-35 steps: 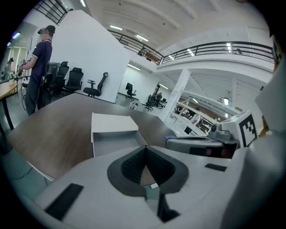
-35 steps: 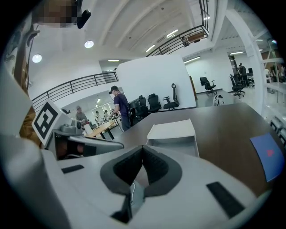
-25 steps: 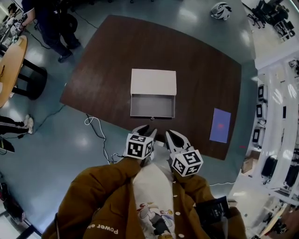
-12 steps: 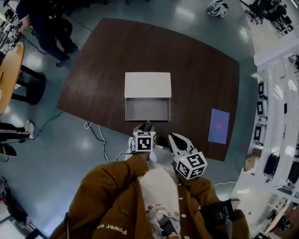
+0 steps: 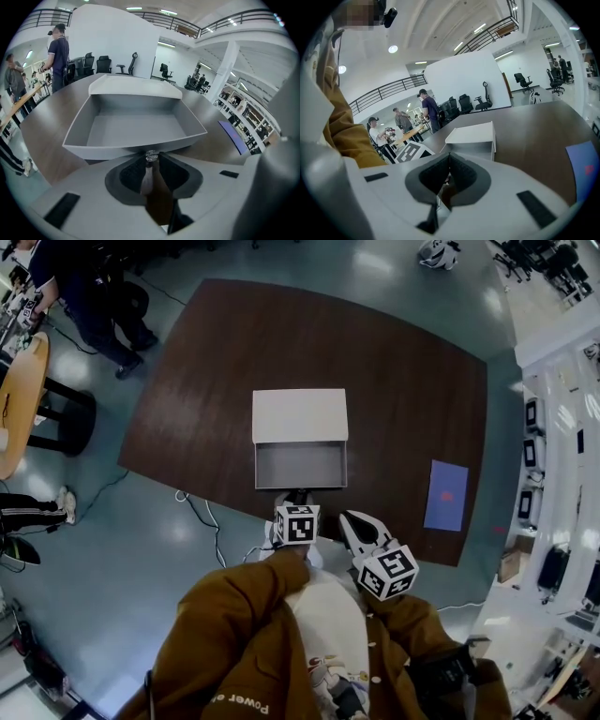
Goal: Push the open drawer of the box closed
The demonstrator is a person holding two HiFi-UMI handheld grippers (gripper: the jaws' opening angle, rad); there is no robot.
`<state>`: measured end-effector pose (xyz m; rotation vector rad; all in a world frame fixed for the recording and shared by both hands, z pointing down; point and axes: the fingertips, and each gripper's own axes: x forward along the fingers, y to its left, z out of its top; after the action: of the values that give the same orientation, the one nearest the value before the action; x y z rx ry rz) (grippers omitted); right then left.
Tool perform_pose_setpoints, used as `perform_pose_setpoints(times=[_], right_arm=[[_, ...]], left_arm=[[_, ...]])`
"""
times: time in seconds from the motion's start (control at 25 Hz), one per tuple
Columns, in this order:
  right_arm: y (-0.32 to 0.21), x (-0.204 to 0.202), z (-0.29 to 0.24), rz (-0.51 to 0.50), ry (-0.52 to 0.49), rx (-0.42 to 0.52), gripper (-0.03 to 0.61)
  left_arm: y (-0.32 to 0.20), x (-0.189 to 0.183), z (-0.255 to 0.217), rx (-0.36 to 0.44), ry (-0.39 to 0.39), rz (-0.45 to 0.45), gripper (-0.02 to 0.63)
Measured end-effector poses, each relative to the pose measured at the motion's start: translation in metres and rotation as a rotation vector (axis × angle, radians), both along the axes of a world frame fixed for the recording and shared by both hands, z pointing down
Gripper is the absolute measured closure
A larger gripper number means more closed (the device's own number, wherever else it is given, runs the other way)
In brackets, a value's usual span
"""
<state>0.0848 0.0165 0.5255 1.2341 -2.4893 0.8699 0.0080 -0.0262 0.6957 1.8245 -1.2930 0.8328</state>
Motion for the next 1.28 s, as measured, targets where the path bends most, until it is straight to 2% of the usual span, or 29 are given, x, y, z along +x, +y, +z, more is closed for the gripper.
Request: perform_pose_setpoints(times=[0.04,0.08,0.28,0.44,0.56,1.28], right_arm=[[-0.001,-0.001,0.002,-0.003,0.004,-0.002,0.572],[-0.001,-0.001,0.004,-0.007,0.005,-0.005,0.572],[0.001,-0.001,0.004,-0.001,-0.001,-0.01,0.572],[-0.003,-0.001,0.005,0.009,-0.003,-0.011,0.572],[-0.006,-0.001,0.006,0.007,-0.002,-0.011,0.572],[-0.055,-0.001,0.006,0.013,0.002,-0.01,0.572]], left_arm=[[-0.001,0.0,0.001,0.006,-0.009,0.006,0.533],[-0.001,0.0,0.001,0.009,-0.014,0.011,0.535],[0.001,0.002,0.0,-0.002,-0.013,0.017,0.538],[-0.011,0.004,-0.011,0.03,-0.011,0.028,0.54],[-0.014,0.007,-0.014,0.008,0.01,0.013,0.54],[-0.068,0.003,-0.011,0.02,0.03,0.026,0.54]])
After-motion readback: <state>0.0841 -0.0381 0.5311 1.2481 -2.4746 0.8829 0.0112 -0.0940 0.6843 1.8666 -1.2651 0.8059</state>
